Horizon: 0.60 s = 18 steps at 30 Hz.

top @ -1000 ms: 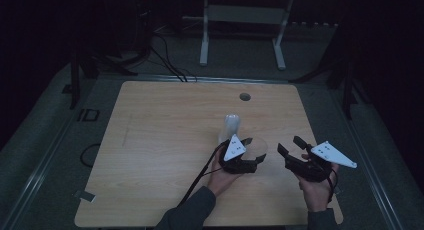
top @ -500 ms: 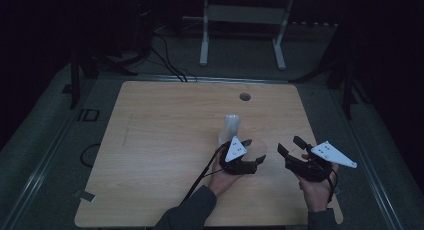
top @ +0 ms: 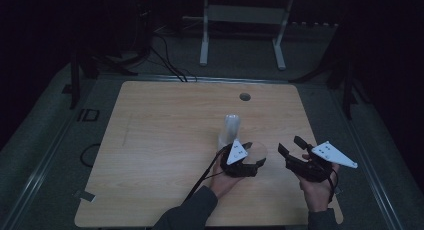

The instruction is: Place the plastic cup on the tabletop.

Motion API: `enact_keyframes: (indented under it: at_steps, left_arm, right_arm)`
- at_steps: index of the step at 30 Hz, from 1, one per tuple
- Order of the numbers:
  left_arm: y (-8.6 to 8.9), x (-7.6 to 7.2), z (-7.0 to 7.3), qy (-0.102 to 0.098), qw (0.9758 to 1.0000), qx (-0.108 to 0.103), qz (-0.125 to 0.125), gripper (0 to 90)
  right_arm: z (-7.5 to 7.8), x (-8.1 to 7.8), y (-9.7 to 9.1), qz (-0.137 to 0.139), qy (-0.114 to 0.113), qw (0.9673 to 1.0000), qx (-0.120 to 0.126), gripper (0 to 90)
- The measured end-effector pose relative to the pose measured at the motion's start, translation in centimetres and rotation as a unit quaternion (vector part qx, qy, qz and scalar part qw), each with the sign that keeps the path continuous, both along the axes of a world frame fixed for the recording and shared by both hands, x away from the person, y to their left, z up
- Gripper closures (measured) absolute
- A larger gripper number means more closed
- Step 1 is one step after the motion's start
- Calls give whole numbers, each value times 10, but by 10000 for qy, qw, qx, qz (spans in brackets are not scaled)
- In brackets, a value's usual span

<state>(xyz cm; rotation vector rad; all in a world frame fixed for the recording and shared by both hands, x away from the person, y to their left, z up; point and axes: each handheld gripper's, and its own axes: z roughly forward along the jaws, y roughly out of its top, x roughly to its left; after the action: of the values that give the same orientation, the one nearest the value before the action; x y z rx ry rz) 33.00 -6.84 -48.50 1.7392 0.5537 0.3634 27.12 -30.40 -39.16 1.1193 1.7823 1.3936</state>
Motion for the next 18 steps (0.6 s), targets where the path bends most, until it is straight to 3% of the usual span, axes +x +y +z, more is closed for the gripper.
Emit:
enact_keyframes:
  at_steps: [18]
  left_arm:
    - [0,-1,-6,21,9999,109,26,271]
  right_arm:
    - [0,-1,0,-8,-11,10000,9,334]
